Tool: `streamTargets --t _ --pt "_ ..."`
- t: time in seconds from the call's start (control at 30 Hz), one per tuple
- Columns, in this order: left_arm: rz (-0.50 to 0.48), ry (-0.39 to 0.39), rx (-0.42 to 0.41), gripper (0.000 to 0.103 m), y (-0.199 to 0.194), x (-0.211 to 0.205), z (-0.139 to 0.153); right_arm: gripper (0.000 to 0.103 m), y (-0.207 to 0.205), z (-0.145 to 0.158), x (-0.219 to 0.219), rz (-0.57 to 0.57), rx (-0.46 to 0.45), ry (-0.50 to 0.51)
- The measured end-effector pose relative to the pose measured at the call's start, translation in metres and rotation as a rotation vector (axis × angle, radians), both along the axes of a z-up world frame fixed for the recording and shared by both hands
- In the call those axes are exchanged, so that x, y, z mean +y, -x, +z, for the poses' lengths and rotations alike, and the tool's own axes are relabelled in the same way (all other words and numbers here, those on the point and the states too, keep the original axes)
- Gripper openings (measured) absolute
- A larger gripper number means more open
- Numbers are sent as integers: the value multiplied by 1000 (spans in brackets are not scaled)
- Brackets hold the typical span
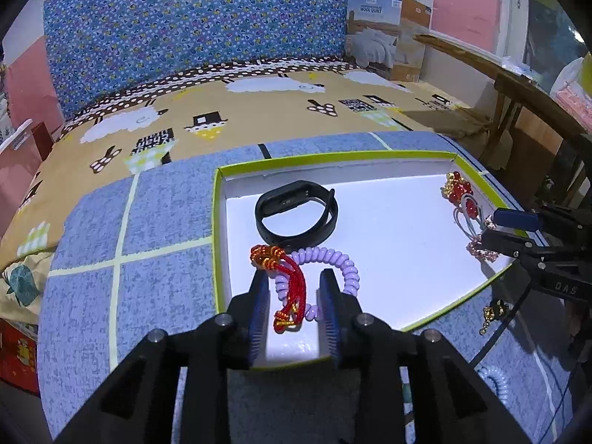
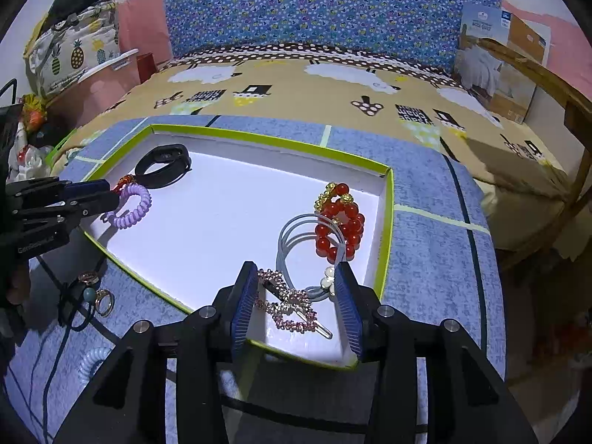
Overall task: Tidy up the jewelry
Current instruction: 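Carry the tassel and clip into the green box and open both tools, then lift both open tools away from the green box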
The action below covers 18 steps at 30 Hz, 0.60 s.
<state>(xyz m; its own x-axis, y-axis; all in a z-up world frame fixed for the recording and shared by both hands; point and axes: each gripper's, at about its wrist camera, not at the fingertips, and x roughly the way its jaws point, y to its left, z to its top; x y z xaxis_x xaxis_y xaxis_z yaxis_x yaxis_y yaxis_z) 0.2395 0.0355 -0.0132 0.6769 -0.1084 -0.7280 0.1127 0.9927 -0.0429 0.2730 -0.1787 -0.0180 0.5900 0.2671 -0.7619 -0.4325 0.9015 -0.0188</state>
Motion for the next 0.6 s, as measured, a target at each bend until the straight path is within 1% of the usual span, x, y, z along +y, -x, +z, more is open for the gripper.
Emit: streamTargets --t 0.1,0.23,0.4,0.6 --pt "9 9 -18 30 7 3 5 46 7 6 -2 -11 -20 -14" --pt "16 31 -64 30 27 6 19 46 26 21 -11 -41 -58 -48" --pt "18 63 -117 30 61 8 34 46 60 35 -21 -59 -86 -95" --pt "20 90 -152 30 103 9 42 46 99 39 -27 -60 -90 -125"
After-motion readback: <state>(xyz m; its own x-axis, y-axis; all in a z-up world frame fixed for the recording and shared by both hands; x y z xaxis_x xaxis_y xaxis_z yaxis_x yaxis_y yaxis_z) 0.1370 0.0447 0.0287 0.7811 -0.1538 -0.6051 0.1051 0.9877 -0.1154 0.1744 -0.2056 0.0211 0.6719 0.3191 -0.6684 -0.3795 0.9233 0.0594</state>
